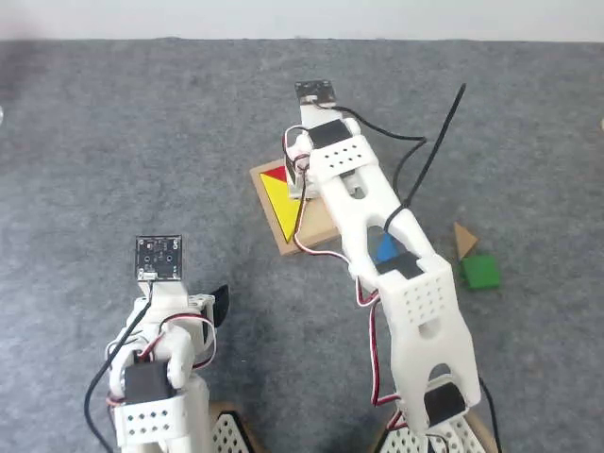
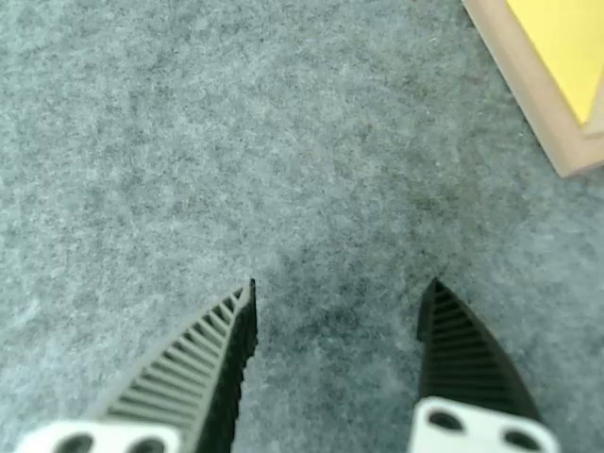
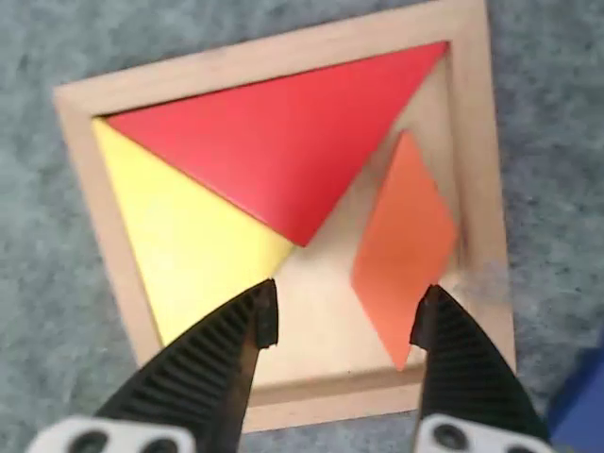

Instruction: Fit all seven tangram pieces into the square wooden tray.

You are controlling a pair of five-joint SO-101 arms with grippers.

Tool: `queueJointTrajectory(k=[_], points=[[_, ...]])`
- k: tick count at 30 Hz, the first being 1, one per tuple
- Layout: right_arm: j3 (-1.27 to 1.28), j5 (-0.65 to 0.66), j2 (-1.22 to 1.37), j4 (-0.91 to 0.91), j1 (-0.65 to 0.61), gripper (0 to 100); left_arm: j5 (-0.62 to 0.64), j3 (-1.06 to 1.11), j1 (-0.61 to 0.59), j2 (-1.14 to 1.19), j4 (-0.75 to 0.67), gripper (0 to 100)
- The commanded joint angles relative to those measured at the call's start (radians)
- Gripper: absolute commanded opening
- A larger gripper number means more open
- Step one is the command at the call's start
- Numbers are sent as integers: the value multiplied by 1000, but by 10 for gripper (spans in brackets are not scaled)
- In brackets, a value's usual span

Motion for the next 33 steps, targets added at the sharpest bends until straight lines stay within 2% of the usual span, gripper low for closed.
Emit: queueJointTrajectory(k=[1, 12, 17, 19, 21, 27, 33], points=[[-40, -46, 8, -7, 39, 239, 8, -22, 0, -21, 5, 271], [-40, -48, 35, -61, 70, 236, 8, -22, 0, -21, 5, 271], [-41, -49, 33, -82, 70, 130, 8, -22, 0, -21, 5, 271], [-41, -51, 30, -84, 70, 118, 8, -22, 0, -21, 5, 271], [-41, -81, 28, -82, 68, 147, 8, -22, 0, -21, 5, 271], [-41, -238, 28, -88, 70, 322, 8, -22, 0, -21, 5, 271], [-41, -339, 36, -128, 71, 347, 8, -22, 0, -21, 5, 271]])
